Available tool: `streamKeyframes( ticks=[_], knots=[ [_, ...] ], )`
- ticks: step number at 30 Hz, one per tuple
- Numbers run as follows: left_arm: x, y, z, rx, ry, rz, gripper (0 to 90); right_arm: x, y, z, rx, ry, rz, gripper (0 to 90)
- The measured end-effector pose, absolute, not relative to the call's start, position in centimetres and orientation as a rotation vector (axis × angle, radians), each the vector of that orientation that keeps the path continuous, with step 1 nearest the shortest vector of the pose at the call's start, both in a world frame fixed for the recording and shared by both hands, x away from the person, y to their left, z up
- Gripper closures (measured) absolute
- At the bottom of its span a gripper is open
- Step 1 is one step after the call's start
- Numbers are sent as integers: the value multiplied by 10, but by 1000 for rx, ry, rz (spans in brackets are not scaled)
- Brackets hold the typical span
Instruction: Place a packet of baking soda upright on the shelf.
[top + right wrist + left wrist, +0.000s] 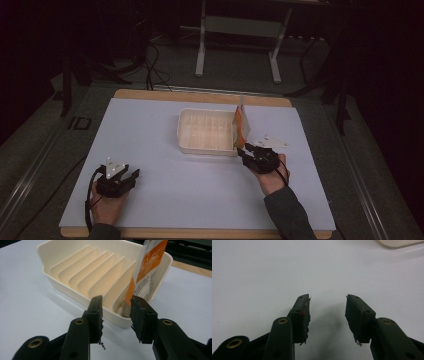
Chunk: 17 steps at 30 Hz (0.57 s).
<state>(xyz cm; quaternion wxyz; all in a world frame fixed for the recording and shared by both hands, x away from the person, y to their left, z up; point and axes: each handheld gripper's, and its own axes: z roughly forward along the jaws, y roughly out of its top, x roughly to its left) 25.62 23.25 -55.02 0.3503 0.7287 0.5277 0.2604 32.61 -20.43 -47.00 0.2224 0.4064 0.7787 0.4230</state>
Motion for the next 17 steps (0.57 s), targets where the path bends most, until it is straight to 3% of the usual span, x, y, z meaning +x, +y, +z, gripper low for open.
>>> streamKeyframes(
  ticks=[17],
  knots=[
    [256, 233, -550, 1880, 1368, 675, 541, 303, -198, -479, 1077, 2301, 1225, 608]
  ],
)
